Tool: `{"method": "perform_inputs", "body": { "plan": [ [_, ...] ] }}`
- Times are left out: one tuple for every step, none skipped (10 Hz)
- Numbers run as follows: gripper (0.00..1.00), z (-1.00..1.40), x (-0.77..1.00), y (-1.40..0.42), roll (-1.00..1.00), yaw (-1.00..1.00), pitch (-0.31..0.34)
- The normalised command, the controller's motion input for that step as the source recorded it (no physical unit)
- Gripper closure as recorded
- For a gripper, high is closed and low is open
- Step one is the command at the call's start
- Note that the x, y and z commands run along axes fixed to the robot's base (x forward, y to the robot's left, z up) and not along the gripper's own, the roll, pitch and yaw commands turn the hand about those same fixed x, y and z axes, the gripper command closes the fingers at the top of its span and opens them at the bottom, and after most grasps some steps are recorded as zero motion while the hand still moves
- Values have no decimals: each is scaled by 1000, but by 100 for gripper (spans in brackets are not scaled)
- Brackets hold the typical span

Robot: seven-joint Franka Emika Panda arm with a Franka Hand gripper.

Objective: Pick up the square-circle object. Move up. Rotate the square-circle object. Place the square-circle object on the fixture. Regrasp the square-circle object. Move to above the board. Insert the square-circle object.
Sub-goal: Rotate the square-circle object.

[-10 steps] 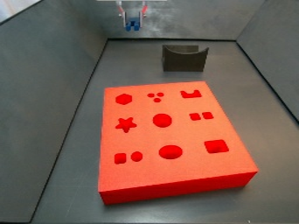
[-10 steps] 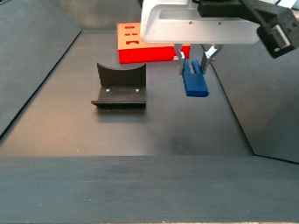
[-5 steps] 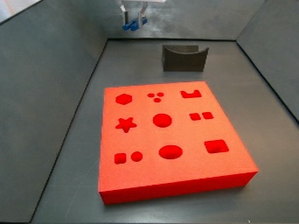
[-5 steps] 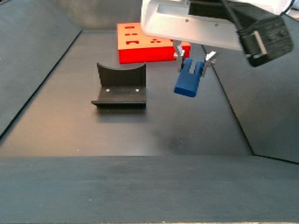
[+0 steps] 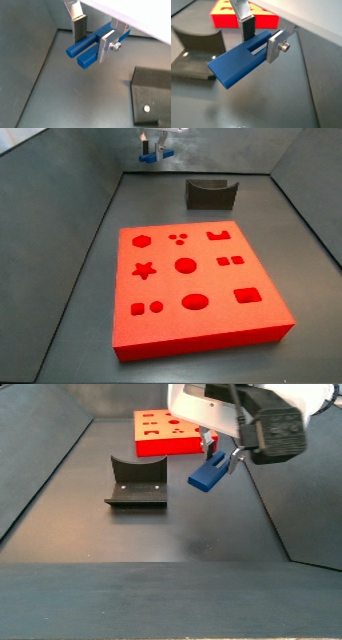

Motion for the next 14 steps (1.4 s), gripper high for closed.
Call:
{"method": "perform_inputs", "body": {
  "plan": [
    [100,-3,32,24,-7,-1000,-2],
    [100,-3,32,24,-7,-1000,-2],
    [100,-3,32,24,-7,-1000,-2],
    [100,-3,32,24,-7,-1000,-2],
    [100,-3,32,24,-8,-1000,-2],
    [100,-3,32,24,-8,-1000,-2],
    [100,-3,32,24,-8,-1000,-2],
    [100,-3,32,24,-9,-1000,-2],
    [100,-3,32,23,-9,-1000,-2],
    [100,-3,32,23,-9,-1000,-2],
    [100,-3,32,23,-10,-1000,-2],
    [100,-3,32,23,-10,-1000,-3],
    [100,-3,32,23,-10,-1000,-3],
    [100,-3,32,23,-11,-1000,-3]
  ]
}}
